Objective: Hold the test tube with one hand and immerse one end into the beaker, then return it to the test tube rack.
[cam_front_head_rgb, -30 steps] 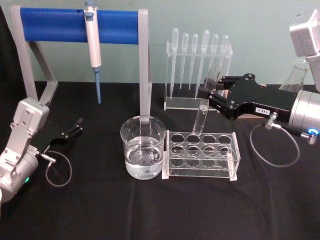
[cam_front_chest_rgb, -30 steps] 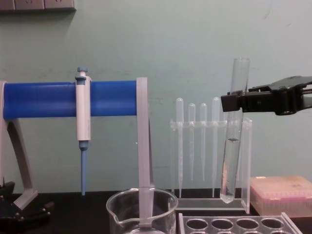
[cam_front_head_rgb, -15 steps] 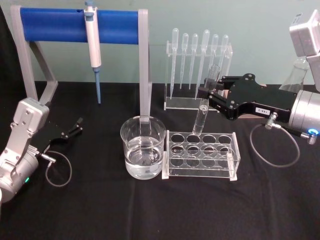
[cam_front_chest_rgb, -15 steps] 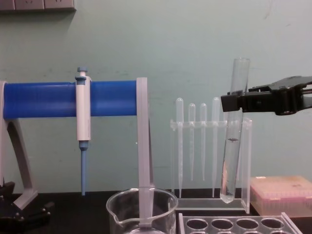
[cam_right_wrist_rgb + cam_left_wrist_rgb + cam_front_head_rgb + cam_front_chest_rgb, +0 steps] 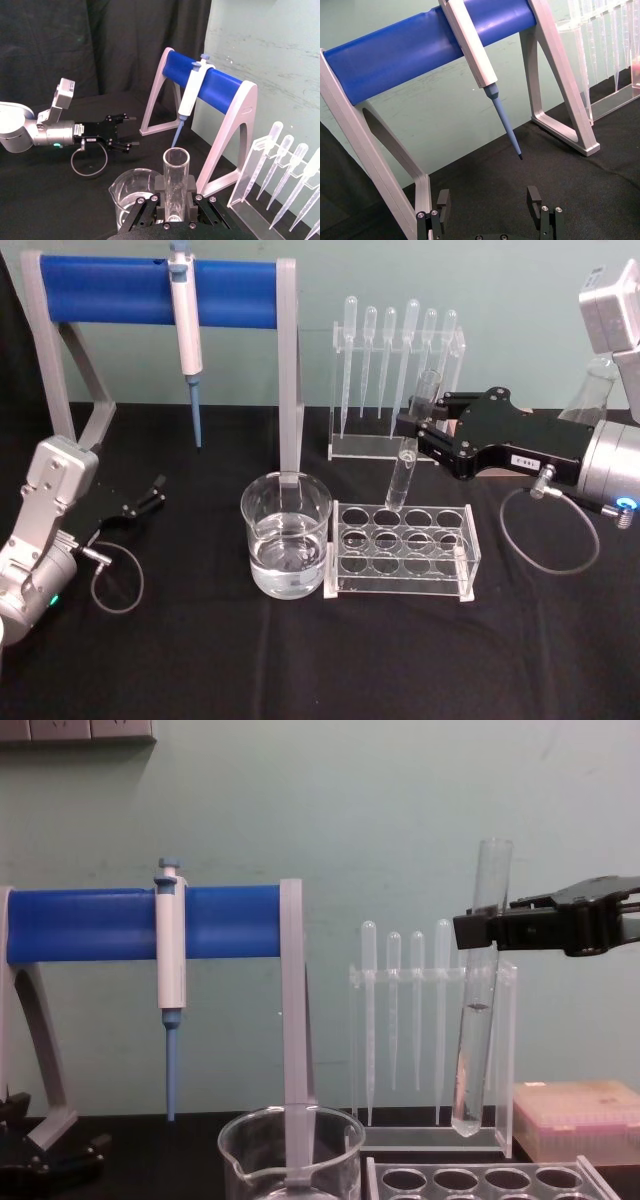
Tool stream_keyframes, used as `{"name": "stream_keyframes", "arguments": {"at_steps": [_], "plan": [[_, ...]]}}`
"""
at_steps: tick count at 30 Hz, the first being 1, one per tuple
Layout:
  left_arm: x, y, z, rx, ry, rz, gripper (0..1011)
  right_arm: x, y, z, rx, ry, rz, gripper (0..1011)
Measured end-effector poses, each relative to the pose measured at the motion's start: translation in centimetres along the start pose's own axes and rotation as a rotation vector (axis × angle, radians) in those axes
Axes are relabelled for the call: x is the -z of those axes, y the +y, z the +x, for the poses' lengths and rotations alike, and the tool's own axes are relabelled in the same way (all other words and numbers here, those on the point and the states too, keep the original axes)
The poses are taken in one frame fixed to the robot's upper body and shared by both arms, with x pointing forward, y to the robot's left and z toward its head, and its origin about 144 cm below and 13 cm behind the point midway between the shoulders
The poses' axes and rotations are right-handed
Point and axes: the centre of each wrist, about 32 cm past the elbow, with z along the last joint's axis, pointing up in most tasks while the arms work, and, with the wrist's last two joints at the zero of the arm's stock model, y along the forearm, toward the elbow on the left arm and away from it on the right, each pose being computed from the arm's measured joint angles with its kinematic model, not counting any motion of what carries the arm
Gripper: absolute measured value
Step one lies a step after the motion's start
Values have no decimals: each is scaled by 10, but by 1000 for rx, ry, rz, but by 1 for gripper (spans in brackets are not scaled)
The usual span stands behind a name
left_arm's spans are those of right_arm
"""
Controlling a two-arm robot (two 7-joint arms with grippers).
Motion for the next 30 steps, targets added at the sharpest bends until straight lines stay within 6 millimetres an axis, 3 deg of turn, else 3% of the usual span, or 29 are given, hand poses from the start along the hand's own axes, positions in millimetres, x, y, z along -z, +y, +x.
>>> {"name": "stream_keyframes", "arguments": {"at_steps": [11,18,30], "plan": [[0,0,0,0,0,0,1000,0,0,0,0,-1,0,241],[0,0,0,0,0,0,1000,-11,3,4,-16,-20,20,241],[0,0,0,0,0,0,1000,-39,39,-3,-134,-31,72,241]]}}
